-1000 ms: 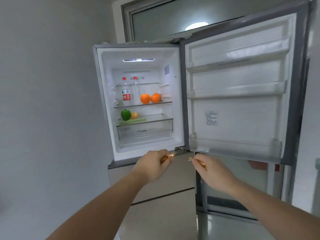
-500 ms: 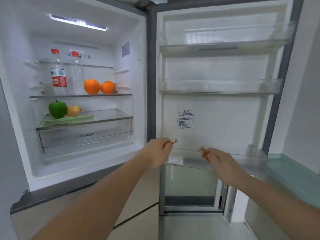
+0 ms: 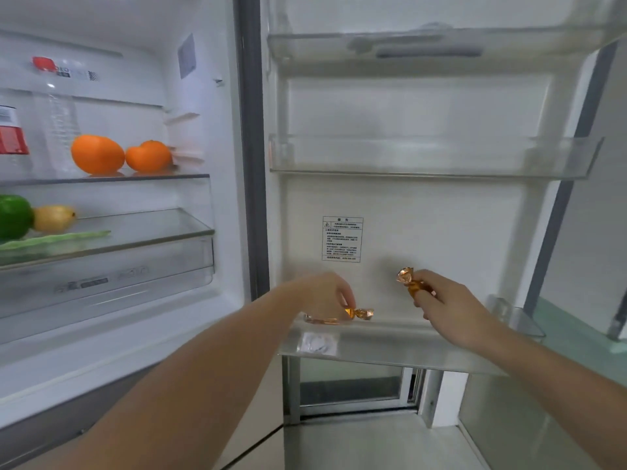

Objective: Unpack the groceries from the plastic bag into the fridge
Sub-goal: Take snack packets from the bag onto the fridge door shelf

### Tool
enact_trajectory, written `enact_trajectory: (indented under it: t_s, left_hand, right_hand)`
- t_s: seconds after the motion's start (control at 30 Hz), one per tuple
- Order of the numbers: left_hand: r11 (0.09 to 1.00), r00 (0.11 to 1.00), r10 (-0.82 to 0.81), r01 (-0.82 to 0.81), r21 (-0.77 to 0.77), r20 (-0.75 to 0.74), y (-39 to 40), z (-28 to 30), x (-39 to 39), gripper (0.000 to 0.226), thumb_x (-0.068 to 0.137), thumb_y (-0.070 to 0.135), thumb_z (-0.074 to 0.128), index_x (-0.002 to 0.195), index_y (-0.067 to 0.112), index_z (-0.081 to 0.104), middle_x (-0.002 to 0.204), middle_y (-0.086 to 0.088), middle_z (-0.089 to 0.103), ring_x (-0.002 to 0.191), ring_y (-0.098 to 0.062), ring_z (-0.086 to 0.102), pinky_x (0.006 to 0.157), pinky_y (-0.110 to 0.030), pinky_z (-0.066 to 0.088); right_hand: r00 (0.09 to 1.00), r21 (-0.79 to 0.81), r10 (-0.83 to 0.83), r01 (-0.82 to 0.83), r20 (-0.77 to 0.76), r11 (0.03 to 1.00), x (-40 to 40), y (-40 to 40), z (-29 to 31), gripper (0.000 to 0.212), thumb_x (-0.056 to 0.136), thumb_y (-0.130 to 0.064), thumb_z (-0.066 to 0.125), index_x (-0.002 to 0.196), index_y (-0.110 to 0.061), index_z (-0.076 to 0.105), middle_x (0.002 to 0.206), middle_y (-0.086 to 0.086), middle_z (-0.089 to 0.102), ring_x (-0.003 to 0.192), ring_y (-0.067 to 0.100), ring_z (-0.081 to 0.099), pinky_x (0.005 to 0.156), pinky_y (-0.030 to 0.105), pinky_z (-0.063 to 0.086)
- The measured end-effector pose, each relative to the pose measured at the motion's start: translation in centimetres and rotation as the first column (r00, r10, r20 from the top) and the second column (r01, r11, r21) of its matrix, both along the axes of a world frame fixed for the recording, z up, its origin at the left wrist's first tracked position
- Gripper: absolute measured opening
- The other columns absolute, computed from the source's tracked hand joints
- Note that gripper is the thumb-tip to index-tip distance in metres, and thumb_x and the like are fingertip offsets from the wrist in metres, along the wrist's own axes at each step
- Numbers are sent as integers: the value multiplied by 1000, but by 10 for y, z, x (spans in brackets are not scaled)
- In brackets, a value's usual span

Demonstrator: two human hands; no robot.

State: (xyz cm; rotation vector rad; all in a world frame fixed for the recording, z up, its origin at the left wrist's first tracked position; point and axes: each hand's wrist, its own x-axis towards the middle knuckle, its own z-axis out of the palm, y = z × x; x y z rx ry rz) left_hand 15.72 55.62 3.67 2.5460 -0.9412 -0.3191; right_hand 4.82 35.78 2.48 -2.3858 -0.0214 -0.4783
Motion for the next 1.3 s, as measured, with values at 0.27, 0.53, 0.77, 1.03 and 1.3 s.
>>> enact_trajectory:
  t_s: [0.27,0.53,0.77,1.03,1.3]
  left_hand:
    - [971,989,-2,38,237,-147,-5,-10,30,24,91,13,59,107,24,72,107,-2,70,101,-24,67,95,-37,53]
    - [970,978,66,-17,243,-197,10,-8,38,19,94,16,59,109,12,71,97,-1,69,80,-10,65,76,-22,52]
    - [956,956,291,-289,-38,36,41,4,33,21,94,13,54,102,3,70,89,-8,71,79,-18,66,72,-28,56]
    - [930,921,354,-328,-164,162,66,5,27,26,87,20,52,89,2,70,87,-14,71,80,-26,66,77,-37,55]
    - [938,930,325,-293,-186,174,55,-1,19,26,89,19,51,90,0,69,88,-17,69,73,-23,60,77,-38,54]
  right_hand:
    - [992,29,51,-47,-119,998,56,2,-14,18,93,-23,54,109,-28,60,95,-2,66,82,21,64,71,26,50]
    - [948,-86,223,-247,-226,965,75,29,-10,16,88,-18,57,95,-6,65,76,7,58,63,12,49,65,27,44]
    - [886,-70,266,-315,-380,947,96,62,-16,13,84,-25,70,97,-26,71,91,-10,66,85,6,61,79,22,48]
    - [834,-193,225,-363,-503,912,102,83,-16,27,98,-32,45,96,-26,72,98,-8,70,91,10,61,73,19,42]
    - [787,-70,236,-333,-570,940,104,90,-18,43,101,-45,30,103,-21,66,113,0,66,104,14,59,103,35,43]
